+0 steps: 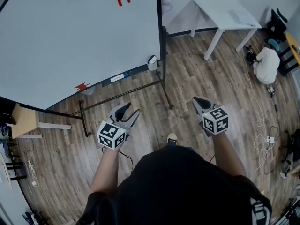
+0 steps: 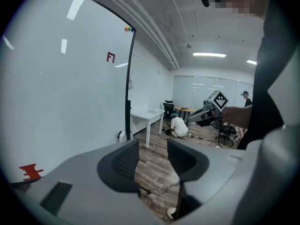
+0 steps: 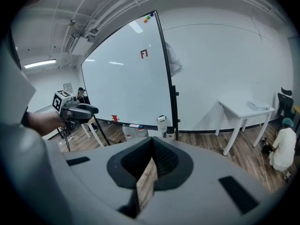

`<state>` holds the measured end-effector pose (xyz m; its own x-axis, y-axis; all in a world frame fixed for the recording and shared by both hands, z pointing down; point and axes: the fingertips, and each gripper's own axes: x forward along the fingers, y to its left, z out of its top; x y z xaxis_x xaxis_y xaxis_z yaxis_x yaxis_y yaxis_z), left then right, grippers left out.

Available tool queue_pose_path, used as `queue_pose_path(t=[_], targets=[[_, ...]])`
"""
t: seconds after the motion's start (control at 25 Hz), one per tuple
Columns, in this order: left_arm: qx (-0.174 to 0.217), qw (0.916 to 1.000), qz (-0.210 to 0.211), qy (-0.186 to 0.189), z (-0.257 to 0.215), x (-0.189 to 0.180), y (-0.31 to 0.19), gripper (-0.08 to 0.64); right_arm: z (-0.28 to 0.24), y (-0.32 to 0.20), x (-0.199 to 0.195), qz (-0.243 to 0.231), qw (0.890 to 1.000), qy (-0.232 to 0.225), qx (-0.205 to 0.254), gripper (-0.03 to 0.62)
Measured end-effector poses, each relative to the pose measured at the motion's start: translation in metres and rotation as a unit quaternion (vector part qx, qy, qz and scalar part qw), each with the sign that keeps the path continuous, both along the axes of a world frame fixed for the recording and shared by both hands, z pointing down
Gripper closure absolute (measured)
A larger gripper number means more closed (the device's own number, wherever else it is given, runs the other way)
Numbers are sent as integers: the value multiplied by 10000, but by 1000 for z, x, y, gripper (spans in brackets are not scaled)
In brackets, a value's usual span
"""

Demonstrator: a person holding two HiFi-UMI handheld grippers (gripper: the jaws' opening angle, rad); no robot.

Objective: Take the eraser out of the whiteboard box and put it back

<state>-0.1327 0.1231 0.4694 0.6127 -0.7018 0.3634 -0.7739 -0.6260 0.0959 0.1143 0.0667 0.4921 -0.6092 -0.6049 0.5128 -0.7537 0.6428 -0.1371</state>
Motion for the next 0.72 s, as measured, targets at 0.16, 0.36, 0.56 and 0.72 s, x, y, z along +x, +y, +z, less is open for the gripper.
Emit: queue_pose_path(t=[0.16,0.36,0.56,0.72], targets=[[-24,10000,-84,-20,-1,5,-13,362,1,-17,7,-78,10000,2,-17,597],[-84,9998,-185,-81,0,15,-29,362,6,-36,15,-197,9998,-29,-98,597],[-78,9996,-255,-130,-2,27,-44,362,9,-55,21,-340,9993,-88,-123,597],[-49,9993,-320,-162,-4,35,-56,362,10,-71,24,-477,9987,-102,-109,597]])
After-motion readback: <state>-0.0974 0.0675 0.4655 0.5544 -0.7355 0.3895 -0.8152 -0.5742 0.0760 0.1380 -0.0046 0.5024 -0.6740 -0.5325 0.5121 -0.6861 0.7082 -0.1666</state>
